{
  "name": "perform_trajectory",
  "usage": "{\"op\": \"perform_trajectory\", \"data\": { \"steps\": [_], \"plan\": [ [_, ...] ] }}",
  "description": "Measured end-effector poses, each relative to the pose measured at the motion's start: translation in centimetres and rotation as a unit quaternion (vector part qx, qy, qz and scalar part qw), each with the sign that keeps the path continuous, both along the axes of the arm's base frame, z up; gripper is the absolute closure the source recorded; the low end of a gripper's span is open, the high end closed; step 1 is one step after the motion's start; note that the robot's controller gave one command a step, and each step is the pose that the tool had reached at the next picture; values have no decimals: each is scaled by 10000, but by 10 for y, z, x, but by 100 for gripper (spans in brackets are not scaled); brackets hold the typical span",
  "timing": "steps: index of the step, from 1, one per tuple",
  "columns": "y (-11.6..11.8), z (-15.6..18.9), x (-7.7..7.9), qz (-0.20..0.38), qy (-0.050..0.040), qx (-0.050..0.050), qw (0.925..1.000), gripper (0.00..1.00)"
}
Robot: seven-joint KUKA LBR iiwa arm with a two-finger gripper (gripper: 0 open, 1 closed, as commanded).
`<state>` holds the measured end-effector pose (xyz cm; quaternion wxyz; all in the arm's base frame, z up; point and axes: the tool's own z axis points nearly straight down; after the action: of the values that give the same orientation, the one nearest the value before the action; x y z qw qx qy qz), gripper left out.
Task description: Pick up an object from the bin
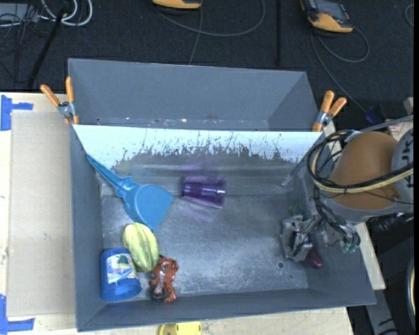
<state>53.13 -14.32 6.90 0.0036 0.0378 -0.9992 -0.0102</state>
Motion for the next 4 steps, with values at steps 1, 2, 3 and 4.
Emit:
{"op": "perform_trajectory", "data": {
  "steps": [1, 2, 3, 4],
  "plan": [
    [-7, 1, 0, 6, -37, -75, 10000, 0],
    [-8, 1, 0, 1, -37, -74, 10000, 0],
    [-7, 3, 0, -12, -21, -73, 10000, 0],
    [17, 31, 0, 860, -96, -110, 9962, 0]
  ]
}}
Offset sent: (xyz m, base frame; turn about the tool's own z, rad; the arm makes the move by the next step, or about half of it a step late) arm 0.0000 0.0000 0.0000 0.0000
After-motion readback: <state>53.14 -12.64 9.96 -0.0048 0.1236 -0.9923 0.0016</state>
